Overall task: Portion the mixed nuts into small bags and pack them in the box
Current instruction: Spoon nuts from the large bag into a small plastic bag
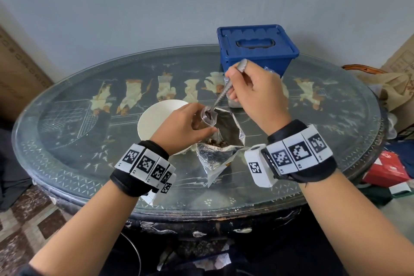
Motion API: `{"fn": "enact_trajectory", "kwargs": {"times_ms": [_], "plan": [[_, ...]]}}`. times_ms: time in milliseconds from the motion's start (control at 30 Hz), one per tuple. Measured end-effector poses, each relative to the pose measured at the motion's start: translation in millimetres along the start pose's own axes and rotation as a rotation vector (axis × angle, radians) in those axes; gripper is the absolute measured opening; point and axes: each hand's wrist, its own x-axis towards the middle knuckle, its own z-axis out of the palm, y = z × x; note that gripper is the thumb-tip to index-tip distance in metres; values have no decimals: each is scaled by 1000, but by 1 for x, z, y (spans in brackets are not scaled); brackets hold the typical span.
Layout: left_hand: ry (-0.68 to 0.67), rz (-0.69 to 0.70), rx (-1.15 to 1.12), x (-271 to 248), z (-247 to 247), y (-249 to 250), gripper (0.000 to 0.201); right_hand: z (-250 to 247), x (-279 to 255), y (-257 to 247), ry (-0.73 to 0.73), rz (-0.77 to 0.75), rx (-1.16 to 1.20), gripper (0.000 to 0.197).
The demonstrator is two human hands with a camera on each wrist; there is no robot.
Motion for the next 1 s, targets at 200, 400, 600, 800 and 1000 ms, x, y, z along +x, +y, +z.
{"fn": "enact_trajectory", "kwargs": {"times_ms": [200,400,600,800,1000], "plan": [[113,-72,-102,-11,0,-9,33,-3,14,-13,28,-110,-5,30],[180,-114,-136,-22,3,-19,35,-19,7,-5,142,-68,26,27],[217,-153,-183,-31,8,-17,37,-20,-25,23,177,4,-66,30],[186,-153,-223,-36,18,-12,37,11,-57,44,-60,-96,-161,30],[183,-126,-242,-40,22,-11,33,25,-68,54,-217,-183,-276,33]]}}
